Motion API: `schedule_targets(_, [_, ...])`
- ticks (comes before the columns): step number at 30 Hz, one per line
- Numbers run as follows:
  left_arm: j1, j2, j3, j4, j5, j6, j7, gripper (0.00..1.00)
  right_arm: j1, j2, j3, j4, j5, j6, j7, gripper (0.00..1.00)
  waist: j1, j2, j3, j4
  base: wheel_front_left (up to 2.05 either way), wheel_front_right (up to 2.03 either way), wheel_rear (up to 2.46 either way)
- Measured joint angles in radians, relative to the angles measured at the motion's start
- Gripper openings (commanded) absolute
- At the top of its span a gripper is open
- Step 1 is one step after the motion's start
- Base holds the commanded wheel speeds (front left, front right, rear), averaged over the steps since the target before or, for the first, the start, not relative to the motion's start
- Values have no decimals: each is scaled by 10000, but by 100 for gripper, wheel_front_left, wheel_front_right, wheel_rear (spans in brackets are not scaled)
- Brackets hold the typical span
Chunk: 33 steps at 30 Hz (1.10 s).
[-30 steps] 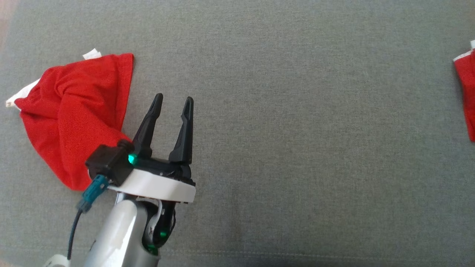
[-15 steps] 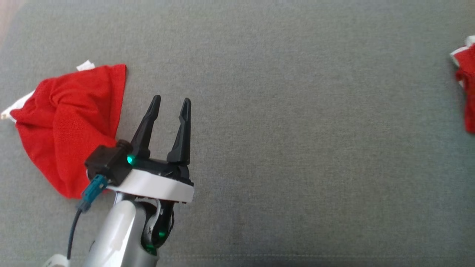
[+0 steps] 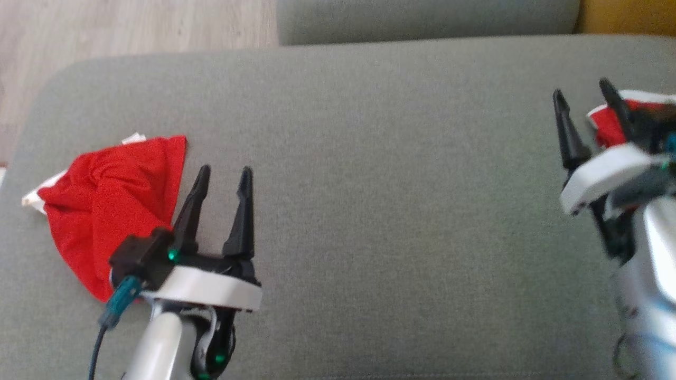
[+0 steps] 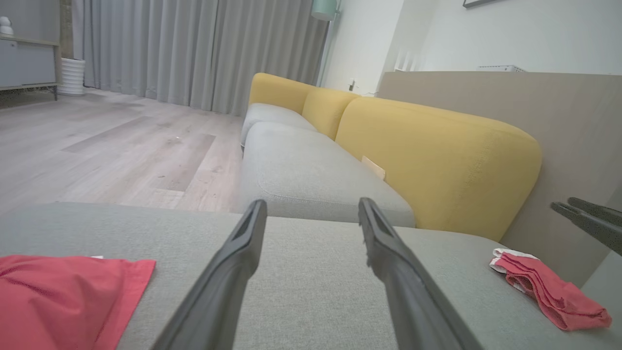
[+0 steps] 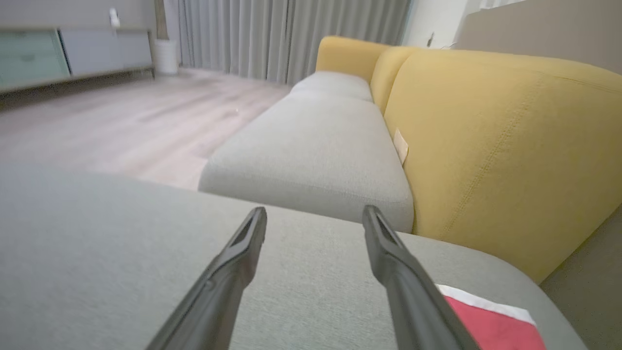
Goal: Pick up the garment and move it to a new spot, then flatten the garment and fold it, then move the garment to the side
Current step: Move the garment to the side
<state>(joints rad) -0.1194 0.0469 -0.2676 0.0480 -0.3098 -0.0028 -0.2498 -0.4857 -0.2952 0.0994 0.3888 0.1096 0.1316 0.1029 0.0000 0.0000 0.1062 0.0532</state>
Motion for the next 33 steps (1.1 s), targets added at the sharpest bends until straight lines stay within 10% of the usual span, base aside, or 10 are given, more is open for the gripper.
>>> schedule_targets(8, [1315,12,587,-270,88,63,0,100,2463,2288,-1417,-495,222,0,-2700,100,0,0,-1190,-32,0,0,0])
schedule_targets(33, [2156,15,780,-240,90,31,0,100,4990,2483,-752,-1484,1509,0,-3511,100,-1,0,-1664,-150,0,0,0])
